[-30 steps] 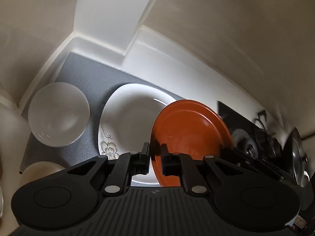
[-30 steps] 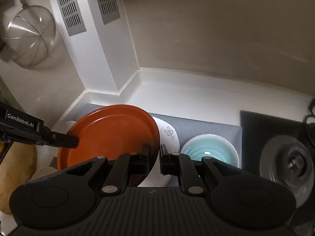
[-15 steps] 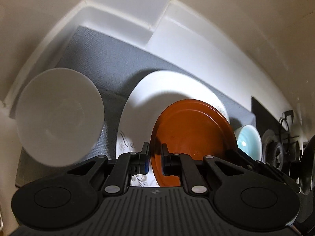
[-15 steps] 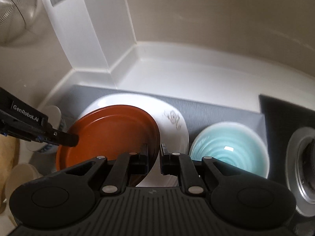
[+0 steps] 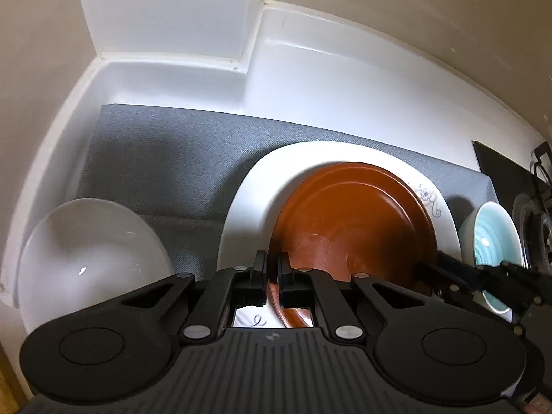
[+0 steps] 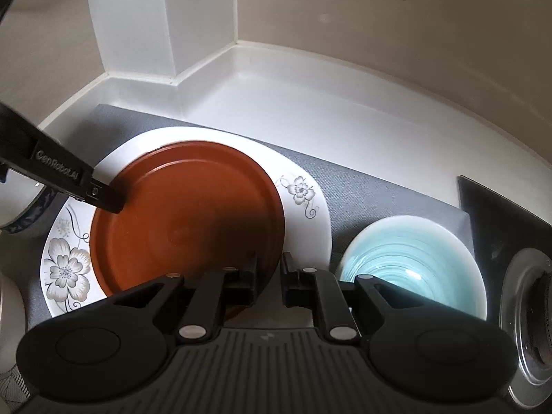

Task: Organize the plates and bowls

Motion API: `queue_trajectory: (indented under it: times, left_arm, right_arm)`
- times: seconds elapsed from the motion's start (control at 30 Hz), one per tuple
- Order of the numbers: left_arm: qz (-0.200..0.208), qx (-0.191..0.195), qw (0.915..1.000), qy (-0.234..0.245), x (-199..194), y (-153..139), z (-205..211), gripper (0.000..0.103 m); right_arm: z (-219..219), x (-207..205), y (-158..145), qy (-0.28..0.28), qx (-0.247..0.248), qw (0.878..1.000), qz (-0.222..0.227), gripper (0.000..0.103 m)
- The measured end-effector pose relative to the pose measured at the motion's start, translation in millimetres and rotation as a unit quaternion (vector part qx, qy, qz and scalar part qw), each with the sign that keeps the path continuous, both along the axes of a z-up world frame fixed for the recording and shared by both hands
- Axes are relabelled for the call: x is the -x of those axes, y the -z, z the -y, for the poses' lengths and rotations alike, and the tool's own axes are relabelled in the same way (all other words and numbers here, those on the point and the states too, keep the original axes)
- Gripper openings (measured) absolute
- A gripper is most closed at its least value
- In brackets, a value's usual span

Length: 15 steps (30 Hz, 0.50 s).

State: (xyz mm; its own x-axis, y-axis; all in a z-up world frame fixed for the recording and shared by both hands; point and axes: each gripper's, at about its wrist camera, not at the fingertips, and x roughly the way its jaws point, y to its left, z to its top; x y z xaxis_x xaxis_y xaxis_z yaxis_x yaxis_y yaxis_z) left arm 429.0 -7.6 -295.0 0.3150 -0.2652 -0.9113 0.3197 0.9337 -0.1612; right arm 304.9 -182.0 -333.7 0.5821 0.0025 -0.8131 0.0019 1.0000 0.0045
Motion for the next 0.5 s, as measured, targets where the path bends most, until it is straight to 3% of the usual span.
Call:
queue_trajectory:
  times: [0.07,0.1,0.13,0.2,0.27,0.3,0.37,0.43,0.5]
  left_arm:
    - [0.000,0.015,0.9999,0.001,8,-9,-11,0.011]
    - [0.009,0.029,0.9995,0.003,16,-18,-22,0.021]
    - [0.023,0.044,0.9988,0.005,26,-27,-37,0.029]
    - [0.056,0.051,0.9971,-0.008,45,-43,-66,0.075]
    - [0.084,0.032,0.9952,-0.038,60,-49,-96,0.090]
    - [0.095,0.020,0.9935,-0.059,65,-50,-111,0.090]
    - [0.090,0.012,0.9910,-0.098,66,-45,-137,0.088]
    - [0.062,0.033,0.9885,-0.134,60,-35,-157,0.086]
    - [0.043,0.047,0.9852,-0.159,51,-24,-172,0.071]
  right_arm:
    - [2,2,-5,0.012,0.000,1.000,0.002,0.030]
    - [3,4,-11,0.020,-0.004,1.000,0.008,0.040]
    - [4,7,-18,0.026,-0.015,0.999,0.018,0.042]
    - [2,16,-33,0.028,-0.051,0.998,0.036,0.046]
    - [-9,20,-45,0.013,-0.082,0.995,0.047,0.060]
    - [-18,21,-49,-0.003,-0.095,0.994,0.051,0.066]
    - [-40,19,-54,-0.043,-0.108,0.991,0.059,0.067]
    - [-65,13,-54,-0.080,-0.108,0.989,0.063,0.067]
    - [-87,4,-51,-0.101,-0.109,0.987,0.064,0.067]
